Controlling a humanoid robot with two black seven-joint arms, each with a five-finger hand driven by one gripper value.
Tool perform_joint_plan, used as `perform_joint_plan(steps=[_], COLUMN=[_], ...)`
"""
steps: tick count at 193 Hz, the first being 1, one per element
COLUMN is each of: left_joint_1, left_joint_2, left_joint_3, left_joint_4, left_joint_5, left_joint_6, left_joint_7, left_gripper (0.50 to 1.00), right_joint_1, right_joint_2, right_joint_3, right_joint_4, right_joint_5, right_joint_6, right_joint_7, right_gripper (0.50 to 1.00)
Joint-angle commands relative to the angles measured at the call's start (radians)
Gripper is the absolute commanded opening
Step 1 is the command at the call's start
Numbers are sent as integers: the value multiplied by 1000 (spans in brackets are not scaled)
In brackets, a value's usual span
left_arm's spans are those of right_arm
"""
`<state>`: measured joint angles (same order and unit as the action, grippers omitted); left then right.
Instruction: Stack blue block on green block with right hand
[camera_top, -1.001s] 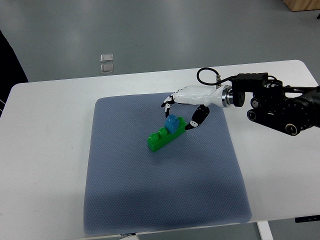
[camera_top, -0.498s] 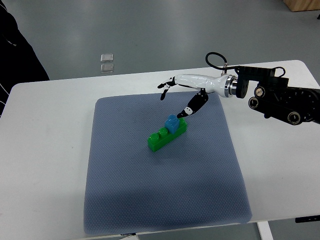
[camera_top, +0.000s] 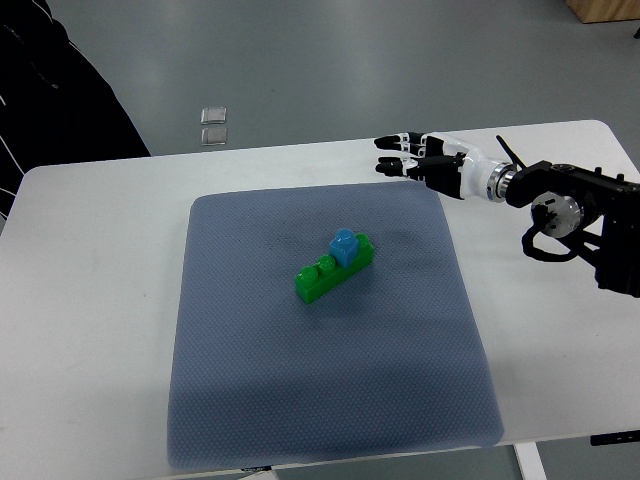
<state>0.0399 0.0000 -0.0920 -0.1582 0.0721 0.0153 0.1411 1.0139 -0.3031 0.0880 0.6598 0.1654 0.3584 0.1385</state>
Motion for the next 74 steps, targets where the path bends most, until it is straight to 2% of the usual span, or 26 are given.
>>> perform_joint_plan(steps=[1,74], left_joint_1=[0,0], left_joint_2=[0,0], left_joint_3=[0,0], left_joint_4=[0,0], left_joint_5=[0,0], left_joint_6=[0,0], left_joint_7=[0,0], left_gripper=[1000,1000], right_joint_1=[-20,-26], right_joint_2=[12,10], right_joint_3=[-1,21], right_joint_4=[-3,-2], right_joint_5=[131,161], right_joint_6=[-1,2], right_joint_7=[-7,4], right_gripper=[926,926])
